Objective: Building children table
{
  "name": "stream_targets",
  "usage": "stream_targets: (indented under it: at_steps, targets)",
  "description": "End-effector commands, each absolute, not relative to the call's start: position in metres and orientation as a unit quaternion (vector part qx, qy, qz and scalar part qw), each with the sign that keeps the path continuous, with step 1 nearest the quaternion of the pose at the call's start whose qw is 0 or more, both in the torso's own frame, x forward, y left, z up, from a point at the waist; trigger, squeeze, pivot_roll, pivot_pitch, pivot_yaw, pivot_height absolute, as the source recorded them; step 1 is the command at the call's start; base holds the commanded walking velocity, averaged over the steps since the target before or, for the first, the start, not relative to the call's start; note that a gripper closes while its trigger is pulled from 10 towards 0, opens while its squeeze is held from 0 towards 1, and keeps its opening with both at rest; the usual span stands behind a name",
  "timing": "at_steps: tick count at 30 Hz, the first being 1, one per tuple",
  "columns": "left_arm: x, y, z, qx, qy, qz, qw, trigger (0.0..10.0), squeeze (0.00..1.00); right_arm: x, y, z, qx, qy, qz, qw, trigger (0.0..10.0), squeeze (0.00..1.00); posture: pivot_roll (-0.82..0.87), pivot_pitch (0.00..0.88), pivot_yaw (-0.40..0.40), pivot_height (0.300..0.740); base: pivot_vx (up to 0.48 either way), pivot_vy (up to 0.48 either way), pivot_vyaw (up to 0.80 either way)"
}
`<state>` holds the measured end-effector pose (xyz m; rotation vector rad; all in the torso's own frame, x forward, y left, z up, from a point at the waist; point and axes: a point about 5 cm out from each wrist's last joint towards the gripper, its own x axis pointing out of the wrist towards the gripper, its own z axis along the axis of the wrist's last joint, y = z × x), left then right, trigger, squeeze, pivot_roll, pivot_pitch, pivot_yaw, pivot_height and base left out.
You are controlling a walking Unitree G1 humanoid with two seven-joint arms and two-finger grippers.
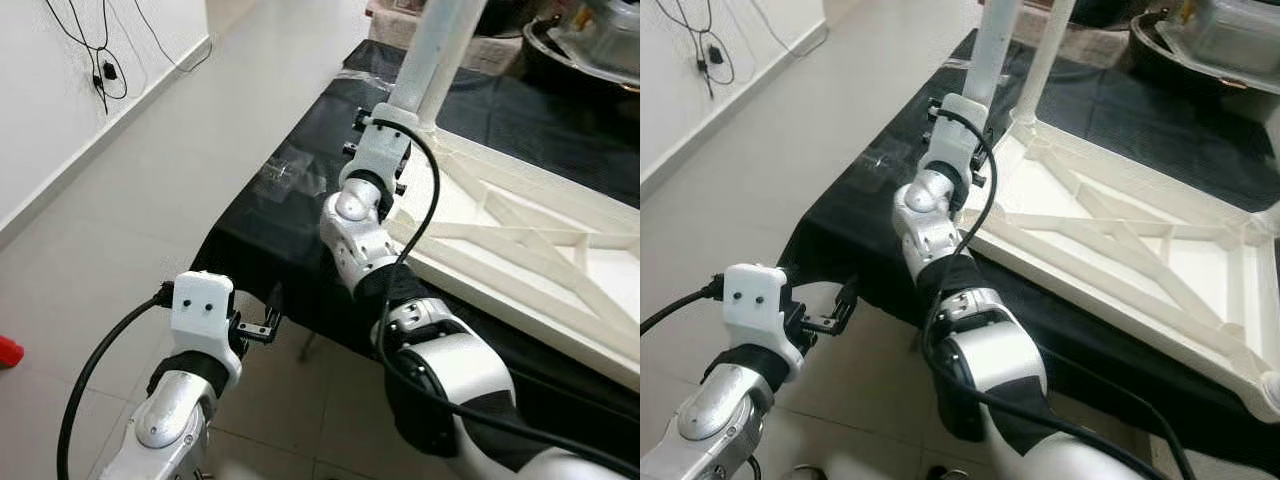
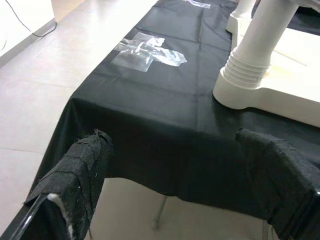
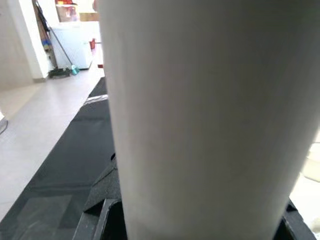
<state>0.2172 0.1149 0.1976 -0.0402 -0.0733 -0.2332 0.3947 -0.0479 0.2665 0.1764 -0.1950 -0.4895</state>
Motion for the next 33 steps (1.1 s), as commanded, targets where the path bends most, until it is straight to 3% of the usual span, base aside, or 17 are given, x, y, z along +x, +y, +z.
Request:
stream_targets:
  at_steps: [1, 7, 13, 21, 33]
  targets:
    - [0.217, 0.113, 0.195, -0.021, -0.031, -0.125, 0.991, 10.0, 0.0, 0.394, -0.054, 0.205, 0.076, 0.036, -0.233, 0.969, 10.0, 0.0, 0.25, 0.229, -0.158, 0.74, 0.0, 0.0, 0.0]
    - [0.216, 0.113, 0.195, -0.021, -0.031, -0.126, 0.991, 10.0, 0.0, 0.392, -0.047, 0.191, 0.074, 0.072, -0.196, 0.975, 10.0, 0.0, 0.24, 0.219, -0.158, 0.74, 0.0, 0.0, 0.0]
    - [0.216, 0.112, 0.195, -0.022, -0.033, -0.125, 0.991, 10.0, 0.0, 0.39, -0.062, 0.178, 0.077, 0.108, -0.238, 0.962, 10.0, 0.0, 0.24, 0.215, -0.159, 0.74, 0.0, 0.0, 0.0]
    - [0.217, 0.112, 0.195, -0.021, -0.034, -0.125, 0.991, 10.0, 0.0, 0.388, -0.078, 0.189, 0.067, 0.069, -0.325, 0.941, 10.0, 0.0, 0.24, 0.212, -0.16, 0.74, 0.0, 0.0, 0.0]
    - [0.219, 0.113, 0.195, -0.019, -0.035, -0.125, 0.991, 10.0, 0.0, 0.385, -0.065, 0.198, 0.063, 0.041, -0.313, 0.947, 10.0, 0.0, 0.24, 0.209, -0.159, 0.74, 0.0, 0.0, 0.0]
